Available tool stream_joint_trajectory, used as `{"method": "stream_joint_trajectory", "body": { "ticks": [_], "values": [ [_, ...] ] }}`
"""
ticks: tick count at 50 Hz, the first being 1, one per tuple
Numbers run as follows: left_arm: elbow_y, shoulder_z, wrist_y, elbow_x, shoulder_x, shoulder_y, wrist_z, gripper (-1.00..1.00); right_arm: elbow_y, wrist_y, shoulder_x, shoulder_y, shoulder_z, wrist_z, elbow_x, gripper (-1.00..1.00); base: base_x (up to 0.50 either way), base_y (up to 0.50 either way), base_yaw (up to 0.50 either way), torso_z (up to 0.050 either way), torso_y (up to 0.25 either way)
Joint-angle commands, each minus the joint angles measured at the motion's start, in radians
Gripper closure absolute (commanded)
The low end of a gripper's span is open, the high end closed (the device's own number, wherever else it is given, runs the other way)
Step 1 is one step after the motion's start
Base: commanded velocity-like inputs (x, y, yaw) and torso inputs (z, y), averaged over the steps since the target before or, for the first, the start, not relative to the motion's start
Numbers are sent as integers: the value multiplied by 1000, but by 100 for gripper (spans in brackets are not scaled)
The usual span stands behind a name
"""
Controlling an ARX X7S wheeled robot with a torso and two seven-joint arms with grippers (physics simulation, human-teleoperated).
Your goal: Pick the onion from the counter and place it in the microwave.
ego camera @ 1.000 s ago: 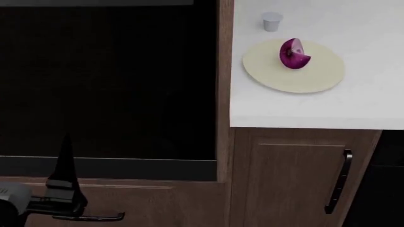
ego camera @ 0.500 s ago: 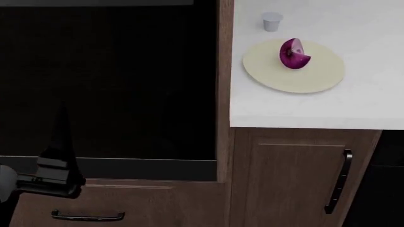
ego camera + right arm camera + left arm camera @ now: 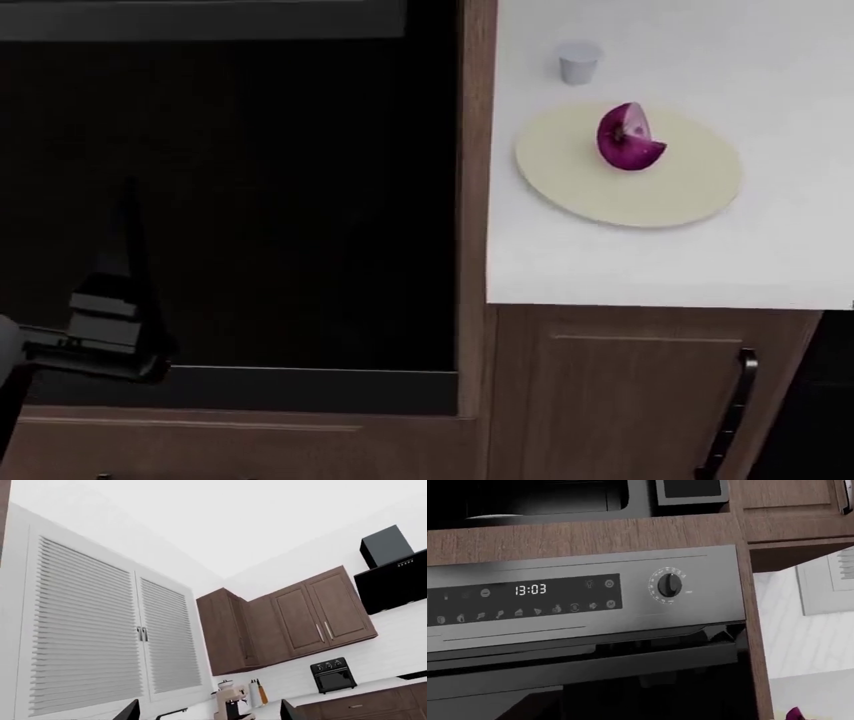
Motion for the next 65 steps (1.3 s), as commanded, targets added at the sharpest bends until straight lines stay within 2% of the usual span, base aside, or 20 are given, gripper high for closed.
{"method": "stream_joint_trajectory", "body": {
  "ticks": [1,17,31,65],
  "values": [
    [-36,-19,5,9,17,-28,9,-100,15,-33,6,-33,16,19,10,-100,500,0,0,0,0],
    [-26,-19,-13,-14,21,-26,-2,-100,23,-59,13,-54,7,30,18,-100,500,0,0,0,0],
    [-38,-33,-26,-33,24,-23,-17,-100,26,-85,17,-71,1,30,41,-100,0,0,0,0,0],
    [-34,-27,-47,-67,31,-25,-47,-100,35,-97,33,-83,-36,42,45,-100,0,-500,0,0,0]
  ]
}}
